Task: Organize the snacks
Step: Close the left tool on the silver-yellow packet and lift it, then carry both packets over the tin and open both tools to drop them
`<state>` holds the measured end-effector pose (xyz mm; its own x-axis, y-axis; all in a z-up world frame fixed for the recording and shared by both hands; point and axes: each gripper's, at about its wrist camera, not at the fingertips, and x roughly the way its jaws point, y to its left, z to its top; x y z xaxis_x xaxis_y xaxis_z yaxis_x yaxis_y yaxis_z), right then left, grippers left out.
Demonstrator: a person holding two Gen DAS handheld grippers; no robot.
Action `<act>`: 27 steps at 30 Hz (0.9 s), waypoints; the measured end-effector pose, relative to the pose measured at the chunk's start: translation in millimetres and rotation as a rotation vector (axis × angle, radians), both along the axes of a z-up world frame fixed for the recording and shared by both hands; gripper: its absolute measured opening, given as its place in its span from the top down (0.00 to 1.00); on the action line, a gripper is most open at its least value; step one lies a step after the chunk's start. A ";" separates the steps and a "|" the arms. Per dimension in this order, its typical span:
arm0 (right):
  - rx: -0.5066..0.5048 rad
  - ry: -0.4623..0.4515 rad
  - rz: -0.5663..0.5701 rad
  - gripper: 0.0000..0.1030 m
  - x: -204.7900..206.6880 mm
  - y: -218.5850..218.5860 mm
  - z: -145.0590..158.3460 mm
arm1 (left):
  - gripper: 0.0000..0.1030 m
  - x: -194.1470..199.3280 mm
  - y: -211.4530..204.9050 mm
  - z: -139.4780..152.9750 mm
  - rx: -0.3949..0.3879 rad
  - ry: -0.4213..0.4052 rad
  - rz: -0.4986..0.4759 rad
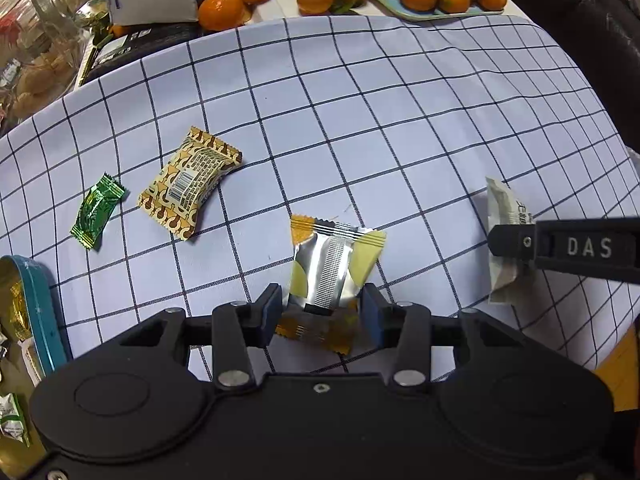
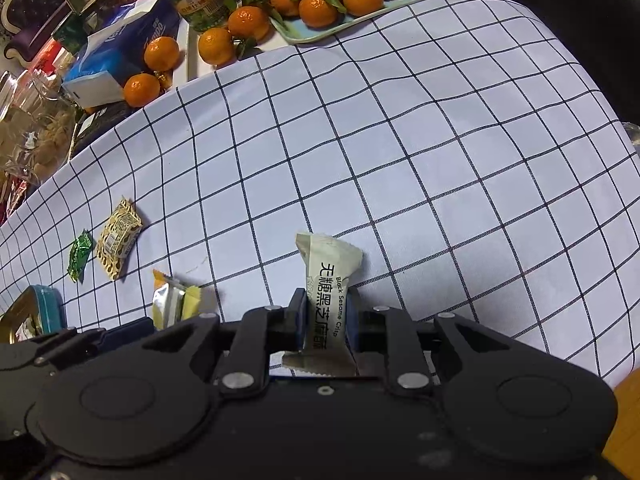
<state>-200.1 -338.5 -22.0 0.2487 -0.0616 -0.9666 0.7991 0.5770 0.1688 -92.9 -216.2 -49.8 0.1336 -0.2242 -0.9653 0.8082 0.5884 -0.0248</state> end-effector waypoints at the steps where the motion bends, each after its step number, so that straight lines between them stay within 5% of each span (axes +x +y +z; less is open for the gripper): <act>1: 0.000 0.000 0.001 0.79 0.0 0.3 0.0 | 0.50 1.7 -0.4 -1.2 0.000 0.008 0.013; 13: -0.010 -0.024 -0.015 0.79 3.1 0.1 7.9 | 0.56 25.4 10.6 1.3 -0.072 0.103 0.213; 27: -0.034 -0.074 0.029 0.79 28.7 25.6 19.4 | 0.57 59.4 47.2 16.9 -0.084 0.031 0.406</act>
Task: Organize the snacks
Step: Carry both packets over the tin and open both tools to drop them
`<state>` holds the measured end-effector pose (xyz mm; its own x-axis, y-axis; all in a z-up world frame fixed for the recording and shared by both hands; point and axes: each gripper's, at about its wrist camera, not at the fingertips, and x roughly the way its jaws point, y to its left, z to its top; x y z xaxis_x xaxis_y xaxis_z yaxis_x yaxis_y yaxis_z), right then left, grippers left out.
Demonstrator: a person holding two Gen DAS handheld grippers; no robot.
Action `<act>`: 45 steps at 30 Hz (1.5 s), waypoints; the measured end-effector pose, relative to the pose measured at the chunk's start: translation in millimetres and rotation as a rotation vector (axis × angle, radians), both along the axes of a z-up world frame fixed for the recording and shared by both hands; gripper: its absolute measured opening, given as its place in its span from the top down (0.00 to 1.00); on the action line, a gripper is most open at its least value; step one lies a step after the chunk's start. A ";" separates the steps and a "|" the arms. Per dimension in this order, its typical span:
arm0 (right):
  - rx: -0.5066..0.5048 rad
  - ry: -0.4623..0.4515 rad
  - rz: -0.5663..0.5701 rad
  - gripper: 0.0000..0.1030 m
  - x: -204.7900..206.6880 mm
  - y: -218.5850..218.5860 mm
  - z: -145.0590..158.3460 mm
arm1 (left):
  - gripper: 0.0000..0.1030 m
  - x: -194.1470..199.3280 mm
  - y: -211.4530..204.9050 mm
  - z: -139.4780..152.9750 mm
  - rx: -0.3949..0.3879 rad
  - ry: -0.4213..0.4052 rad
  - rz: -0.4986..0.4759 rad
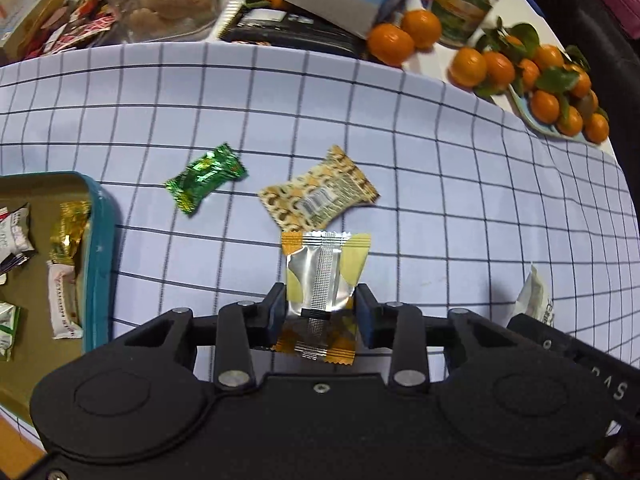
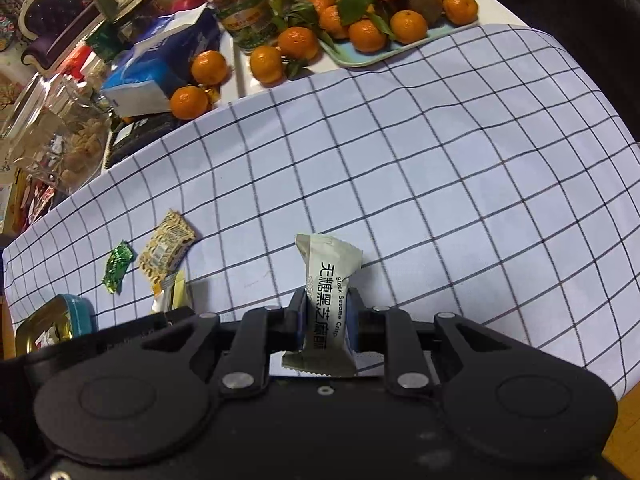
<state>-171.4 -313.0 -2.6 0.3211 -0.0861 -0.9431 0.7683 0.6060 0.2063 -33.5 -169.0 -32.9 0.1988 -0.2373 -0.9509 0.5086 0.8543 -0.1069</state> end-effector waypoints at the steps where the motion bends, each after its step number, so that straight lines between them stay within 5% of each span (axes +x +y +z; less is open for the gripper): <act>1: -0.002 -0.004 0.005 0.79 2.7 2.5 0.5 | 0.57 1.8 3.5 1.7 0.000 -0.006 0.010; 22: -0.037 -0.094 0.179 0.79 79.6 76.8 9.8 | 0.57 55.0 84.4 36.9 0.059 -0.191 0.172; 45: -0.002 -0.280 0.566 0.79 144.6 200.2 10.5 | 0.57 123.3 211.6 37.2 0.126 -0.176 0.469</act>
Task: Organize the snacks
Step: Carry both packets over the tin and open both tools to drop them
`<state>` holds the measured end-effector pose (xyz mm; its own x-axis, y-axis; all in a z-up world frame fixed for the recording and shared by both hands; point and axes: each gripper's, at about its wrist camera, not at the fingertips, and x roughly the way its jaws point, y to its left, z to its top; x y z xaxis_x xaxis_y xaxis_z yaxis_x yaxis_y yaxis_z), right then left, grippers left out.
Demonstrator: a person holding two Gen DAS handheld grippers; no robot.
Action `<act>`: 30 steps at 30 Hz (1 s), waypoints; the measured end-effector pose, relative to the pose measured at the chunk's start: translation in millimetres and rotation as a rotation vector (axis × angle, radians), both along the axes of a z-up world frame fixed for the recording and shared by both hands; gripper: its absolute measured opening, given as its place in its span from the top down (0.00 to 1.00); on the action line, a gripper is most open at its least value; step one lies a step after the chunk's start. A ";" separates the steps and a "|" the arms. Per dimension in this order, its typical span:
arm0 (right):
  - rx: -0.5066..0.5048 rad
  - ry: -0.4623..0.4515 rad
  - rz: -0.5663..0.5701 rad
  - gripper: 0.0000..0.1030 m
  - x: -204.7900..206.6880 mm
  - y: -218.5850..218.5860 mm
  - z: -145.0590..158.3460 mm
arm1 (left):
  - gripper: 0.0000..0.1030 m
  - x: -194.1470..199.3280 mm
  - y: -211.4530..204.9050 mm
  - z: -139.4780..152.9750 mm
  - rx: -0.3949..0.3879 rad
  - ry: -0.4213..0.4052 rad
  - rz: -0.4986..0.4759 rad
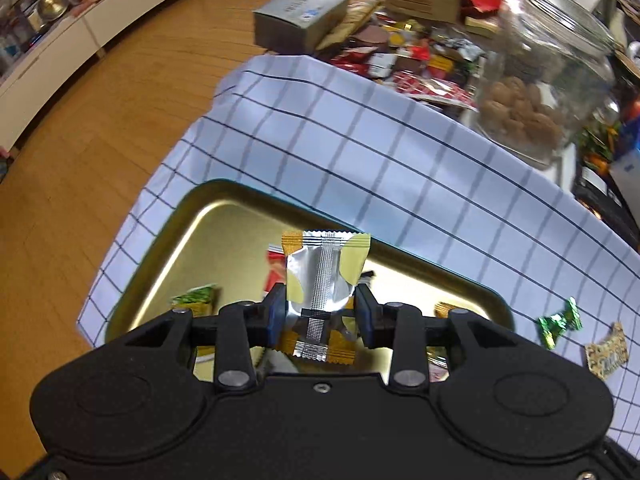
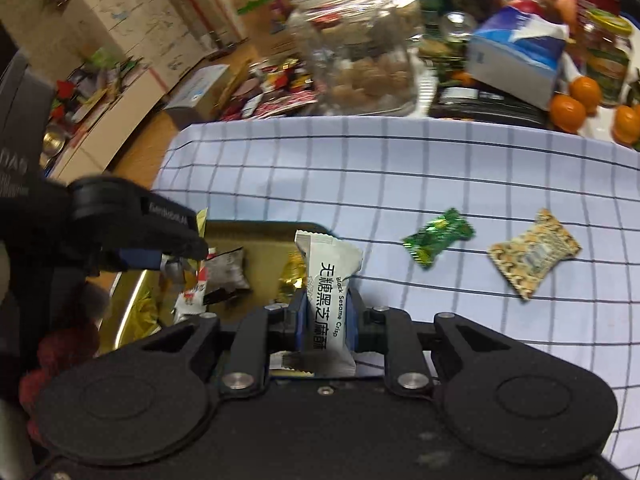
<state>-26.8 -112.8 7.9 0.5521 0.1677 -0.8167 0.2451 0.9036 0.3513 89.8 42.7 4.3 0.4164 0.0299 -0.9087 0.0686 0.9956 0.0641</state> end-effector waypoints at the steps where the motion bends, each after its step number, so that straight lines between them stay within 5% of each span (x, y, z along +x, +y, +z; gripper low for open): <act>1: -0.002 -0.004 0.019 0.79 1.6 5.6 -0.6 | 0.57 2.2 6.1 0.8 0.003 -0.002 0.016; 16: 0.013 -0.068 0.287 0.76 3.6 71.7 -4.0 | 0.55 20.3 62.1 6.8 0.015 -0.036 0.145; 30: -0.025 -0.070 0.283 0.71 3.9 69.3 -2.6 | 0.54 16.8 48.1 5.6 0.045 -0.024 0.100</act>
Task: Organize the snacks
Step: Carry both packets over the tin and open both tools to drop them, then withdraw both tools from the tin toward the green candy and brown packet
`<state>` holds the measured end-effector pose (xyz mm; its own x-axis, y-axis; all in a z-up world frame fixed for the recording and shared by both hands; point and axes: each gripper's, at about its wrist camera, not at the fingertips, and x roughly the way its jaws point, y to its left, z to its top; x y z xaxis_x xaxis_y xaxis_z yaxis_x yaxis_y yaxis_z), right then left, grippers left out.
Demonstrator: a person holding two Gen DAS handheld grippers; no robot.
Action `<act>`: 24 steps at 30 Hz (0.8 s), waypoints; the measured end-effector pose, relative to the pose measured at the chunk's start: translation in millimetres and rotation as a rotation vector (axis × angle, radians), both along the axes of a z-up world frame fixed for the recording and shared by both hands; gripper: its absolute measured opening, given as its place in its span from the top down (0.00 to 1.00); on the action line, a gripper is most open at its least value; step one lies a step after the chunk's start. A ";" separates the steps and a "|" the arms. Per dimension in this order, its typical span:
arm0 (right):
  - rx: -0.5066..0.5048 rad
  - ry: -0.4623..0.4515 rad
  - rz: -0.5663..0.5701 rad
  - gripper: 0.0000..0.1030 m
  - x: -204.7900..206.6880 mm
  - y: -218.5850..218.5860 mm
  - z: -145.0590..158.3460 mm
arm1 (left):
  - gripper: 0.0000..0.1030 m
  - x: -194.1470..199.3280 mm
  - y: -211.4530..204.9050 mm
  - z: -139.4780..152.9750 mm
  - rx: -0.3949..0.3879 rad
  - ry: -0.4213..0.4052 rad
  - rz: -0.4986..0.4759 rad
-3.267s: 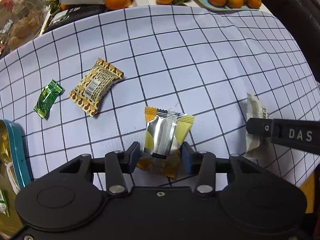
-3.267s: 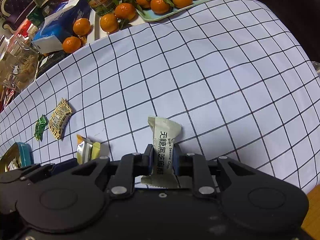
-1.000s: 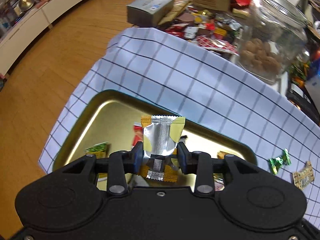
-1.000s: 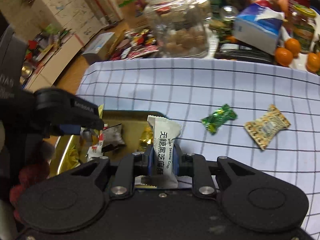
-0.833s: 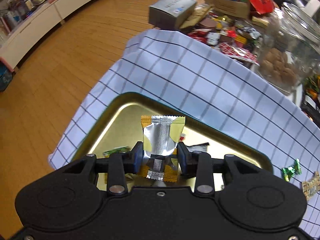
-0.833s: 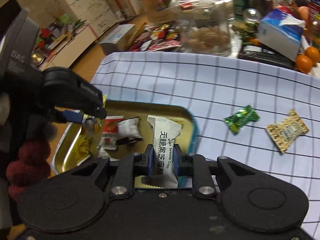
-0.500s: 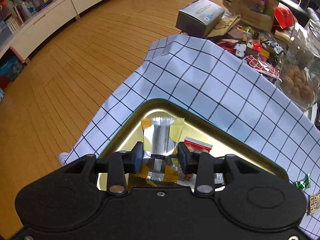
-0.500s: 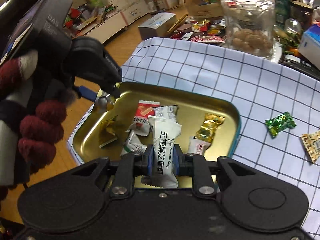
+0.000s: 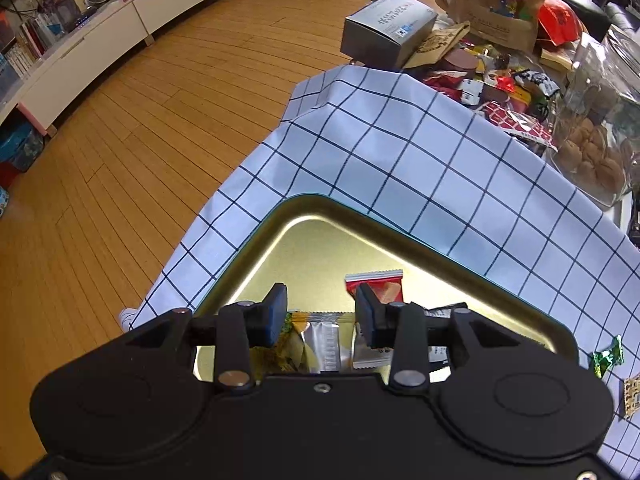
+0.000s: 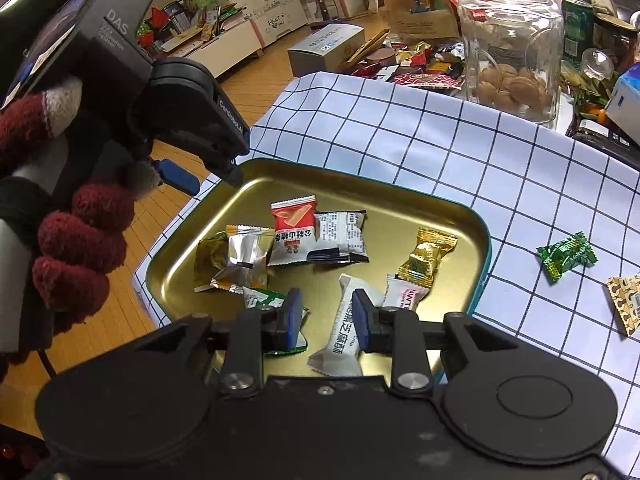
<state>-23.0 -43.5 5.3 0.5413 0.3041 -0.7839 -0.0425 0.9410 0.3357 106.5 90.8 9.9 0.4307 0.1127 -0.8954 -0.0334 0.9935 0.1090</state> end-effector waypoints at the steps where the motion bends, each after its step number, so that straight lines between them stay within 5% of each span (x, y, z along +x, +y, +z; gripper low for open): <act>1: -0.006 -0.002 -0.003 0.71 -0.3 -1.0 0.5 | 0.54 -0.8 -2.2 0.2 0.001 -0.001 -0.006; 24: -0.045 0.097 -0.249 0.68 -13.5 -75.1 -5.8 | 0.54 -24.3 -78.8 -9.4 -0.004 0.036 -0.153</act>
